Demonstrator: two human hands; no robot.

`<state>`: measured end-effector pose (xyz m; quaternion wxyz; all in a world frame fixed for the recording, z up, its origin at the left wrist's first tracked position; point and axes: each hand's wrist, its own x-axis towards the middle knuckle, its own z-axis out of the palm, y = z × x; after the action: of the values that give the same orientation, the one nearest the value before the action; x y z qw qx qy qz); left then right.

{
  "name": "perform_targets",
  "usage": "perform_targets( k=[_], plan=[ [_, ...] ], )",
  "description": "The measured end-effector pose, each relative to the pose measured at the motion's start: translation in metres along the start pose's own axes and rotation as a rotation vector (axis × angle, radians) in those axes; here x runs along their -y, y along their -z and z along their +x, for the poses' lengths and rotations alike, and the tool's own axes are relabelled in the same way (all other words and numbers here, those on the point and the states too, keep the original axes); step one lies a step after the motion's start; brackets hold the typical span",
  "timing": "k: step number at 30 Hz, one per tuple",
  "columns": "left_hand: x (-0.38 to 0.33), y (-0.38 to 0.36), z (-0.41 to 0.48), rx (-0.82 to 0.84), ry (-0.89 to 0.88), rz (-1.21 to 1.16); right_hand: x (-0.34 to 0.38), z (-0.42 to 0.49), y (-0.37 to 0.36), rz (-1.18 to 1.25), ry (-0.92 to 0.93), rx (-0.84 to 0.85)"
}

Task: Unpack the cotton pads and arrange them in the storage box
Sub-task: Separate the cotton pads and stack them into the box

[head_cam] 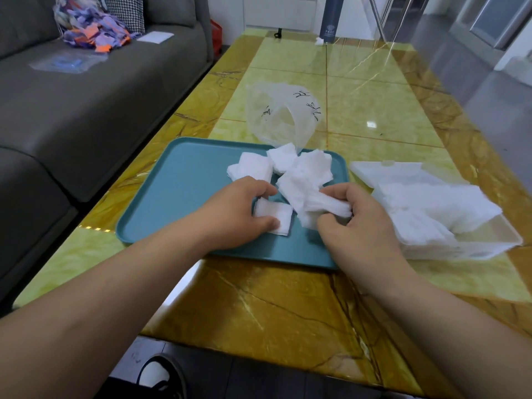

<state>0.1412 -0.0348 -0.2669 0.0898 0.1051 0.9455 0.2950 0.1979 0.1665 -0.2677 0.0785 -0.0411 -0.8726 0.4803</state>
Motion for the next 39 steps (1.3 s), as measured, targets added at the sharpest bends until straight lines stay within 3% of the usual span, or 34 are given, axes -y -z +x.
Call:
perform_targets(
  k=[4, 8, 11, 15, 18, 31, 34, 39],
  plan=[
    [-0.002, 0.002, 0.001, 0.093, 0.047, 0.009, -0.001, 0.0, 0.0, -0.029, -0.012, 0.035],
    [0.001, 0.005, -0.005, 0.047, 0.044, -0.006, -0.001, 0.001, 0.0, -0.03, 0.006, 0.048],
    [0.002, 0.012, -0.016, 0.026, -0.021, -0.188, -0.001, 0.003, 0.0, -0.001, 0.016, 0.051],
    [-0.007, 0.019, -0.028, 0.145, -0.136, -0.423, -0.003, 0.006, -0.003, 0.04, -0.016, 0.076],
    [-0.014, 0.011, -0.029, 0.163, -0.162, -0.383, -0.007, 0.005, -0.005, 0.076, -0.034, 0.152],
    [-0.009, -0.009, -0.018, -0.058, -0.121, -0.254, -0.005, 0.004, 0.002, 0.087, -0.023, 0.34],
    [-0.007, -0.011, -0.015, -0.116, -0.098, -0.176, -0.004, 0.002, -0.001, 0.044, 0.026, 0.293],
    [-0.01, -0.009, -0.016, 0.046, -0.077, -0.169, -0.003, 0.001, -0.002, -0.028, 0.075, 0.246]
  ],
)
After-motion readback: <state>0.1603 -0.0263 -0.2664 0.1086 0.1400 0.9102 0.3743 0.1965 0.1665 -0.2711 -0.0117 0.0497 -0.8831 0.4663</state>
